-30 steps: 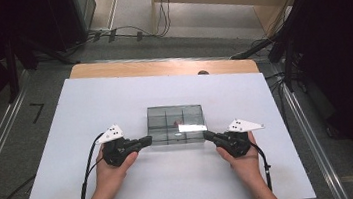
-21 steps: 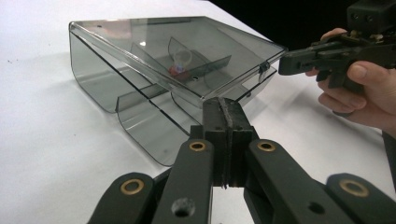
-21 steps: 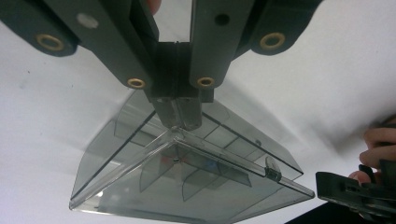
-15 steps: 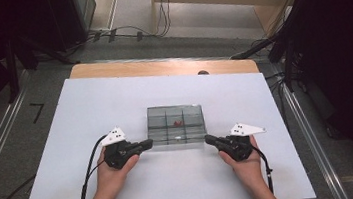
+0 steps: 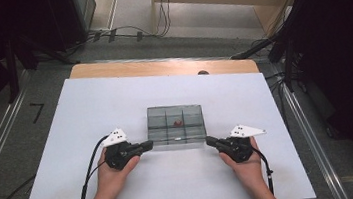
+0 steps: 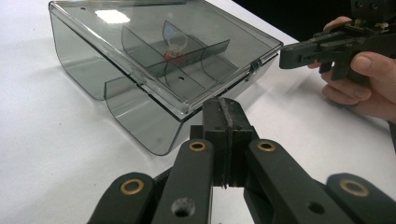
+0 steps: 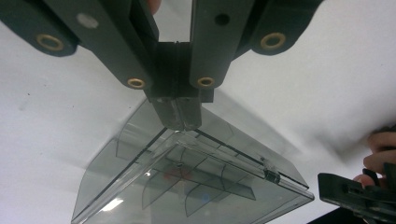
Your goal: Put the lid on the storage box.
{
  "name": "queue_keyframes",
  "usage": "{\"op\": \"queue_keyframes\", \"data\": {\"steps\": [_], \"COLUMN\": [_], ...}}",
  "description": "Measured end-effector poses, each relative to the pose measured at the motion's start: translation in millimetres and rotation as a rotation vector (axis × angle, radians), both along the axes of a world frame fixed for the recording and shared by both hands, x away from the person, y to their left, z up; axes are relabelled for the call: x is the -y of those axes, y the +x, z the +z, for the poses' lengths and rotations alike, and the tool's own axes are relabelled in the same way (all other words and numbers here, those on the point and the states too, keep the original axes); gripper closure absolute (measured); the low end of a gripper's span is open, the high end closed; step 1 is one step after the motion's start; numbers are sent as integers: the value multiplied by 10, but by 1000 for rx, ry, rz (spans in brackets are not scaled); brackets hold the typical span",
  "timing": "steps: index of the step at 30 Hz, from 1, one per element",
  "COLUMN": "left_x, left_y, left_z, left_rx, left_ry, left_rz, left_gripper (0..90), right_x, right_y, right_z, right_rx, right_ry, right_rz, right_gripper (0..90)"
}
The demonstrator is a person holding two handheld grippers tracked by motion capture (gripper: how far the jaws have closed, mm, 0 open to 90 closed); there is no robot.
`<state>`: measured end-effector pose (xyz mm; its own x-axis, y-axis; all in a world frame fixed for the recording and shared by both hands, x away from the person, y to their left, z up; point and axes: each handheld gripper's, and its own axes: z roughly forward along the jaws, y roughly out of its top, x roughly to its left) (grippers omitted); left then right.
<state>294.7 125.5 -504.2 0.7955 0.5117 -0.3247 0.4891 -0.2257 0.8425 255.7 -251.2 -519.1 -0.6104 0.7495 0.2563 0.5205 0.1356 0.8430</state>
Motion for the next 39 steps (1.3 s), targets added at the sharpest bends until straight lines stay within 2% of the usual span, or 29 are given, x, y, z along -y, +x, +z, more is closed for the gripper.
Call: {"op": "queue_keyframes", "data": {"steps": [4,14,17,19,21,22,25,27,32,35,37,39], "left_x": [11,-2,0,-7,-16,-17,-26,-31,-69,-123,-177,-237], "left_y": [-11,-55,-123,-169,-208,-220,-264,-284,-323,-348,-362,-377], "left_z": [2,44,65,87,102,107,123,134,165,186,195,203], "left_rx": [5,21,46,70,88,94,117,118,131,143,143,143], "left_ry": [4,-8,4,2,0,3,9,3,8,5,-15,-23], "left_rz": [-2,-10,-17,-13,-7,-5,-5,-1,42,43,40,44], "left_gripper": [895,895,887,829,761,697,538,418,146,20,0,0], "right_x": [2,86,94,105,110,111,126,146,195,235,269,299], "right_y": [-7,-114,-136,-141,-154,-165,-223,-260,-345,-383,-399,-418], "right_z": [11,80,96,109,120,125,144,165,217,219,214,208], "right_rx": [2,16,25,30,30,34,54,71,85,98,92,94], "right_ry": [-4,21,16,31,31,33,30,38,33,24,41,34], "right_rz": [-1,-10,-11,-10,-11,-4,-3,-8,-28,-12,-10,-15], "right_gripper": [881,849,834,771,665,574,426,325,93,0,0,0]}}
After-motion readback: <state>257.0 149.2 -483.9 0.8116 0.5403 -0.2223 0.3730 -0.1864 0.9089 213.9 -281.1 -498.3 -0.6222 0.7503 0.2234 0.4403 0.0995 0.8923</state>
